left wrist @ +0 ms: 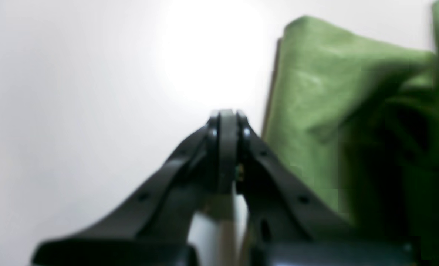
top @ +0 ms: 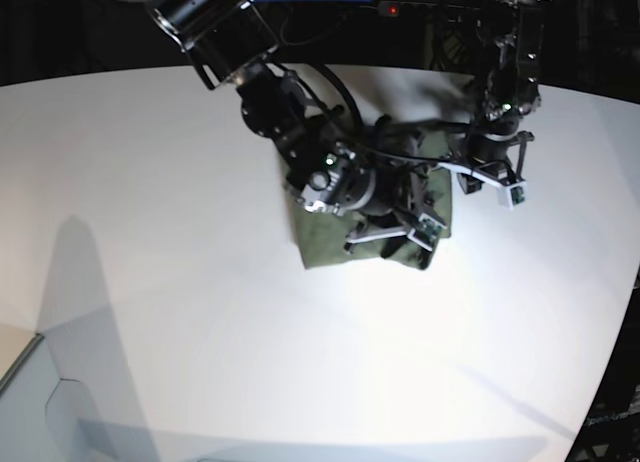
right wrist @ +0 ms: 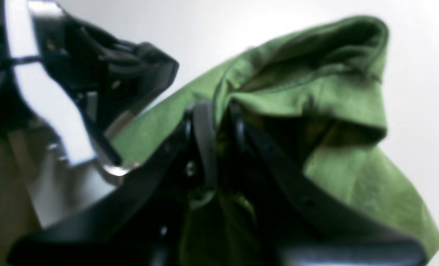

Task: Layout the t-shirt on the table in an organized manner, then fold the t-shirt properly
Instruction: 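Grasp the strip end with the right gripper and fold it toward the left gripper, then release the folded end and lift the right gripper away from the shirt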

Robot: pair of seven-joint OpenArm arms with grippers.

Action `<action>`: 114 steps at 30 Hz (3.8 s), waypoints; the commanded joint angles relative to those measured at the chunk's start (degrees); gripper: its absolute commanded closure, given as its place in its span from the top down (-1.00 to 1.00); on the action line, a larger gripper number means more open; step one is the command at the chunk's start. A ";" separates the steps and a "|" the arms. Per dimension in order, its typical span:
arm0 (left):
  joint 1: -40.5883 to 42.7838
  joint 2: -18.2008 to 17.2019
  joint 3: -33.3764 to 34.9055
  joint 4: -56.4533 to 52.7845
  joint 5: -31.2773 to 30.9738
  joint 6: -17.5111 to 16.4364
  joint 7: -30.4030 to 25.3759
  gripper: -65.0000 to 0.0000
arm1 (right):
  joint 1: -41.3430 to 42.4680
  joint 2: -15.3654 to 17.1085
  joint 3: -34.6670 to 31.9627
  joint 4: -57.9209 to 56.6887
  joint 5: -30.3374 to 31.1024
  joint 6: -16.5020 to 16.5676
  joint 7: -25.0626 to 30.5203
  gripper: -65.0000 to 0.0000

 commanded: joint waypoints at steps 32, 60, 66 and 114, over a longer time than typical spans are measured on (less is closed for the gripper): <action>2.98 -1.59 -13.84 12.69 -0.11 -0.14 -0.10 -1.00 | -16.71 4.89 14.08 19.68 0.62 -0.02 2.67 -0.59; 6.50 -1.59 -23.24 13.30 -6.00 -0.14 3.24 -1.00 | -16.18 2.69 6.69 7.55 0.71 -0.02 9.97 -0.60; 6.23 -1.41 -23.07 19.37 -12.68 -0.14 11.07 -1.00 | -16.18 1.90 3.35 1.93 0.62 -0.02 16.12 -0.60; -12.23 0.26 -13.84 4.86 -14.35 -0.23 13.79 -1.00 | -25.77 9.99 18.12 20.83 0.44 -0.10 17.18 -0.60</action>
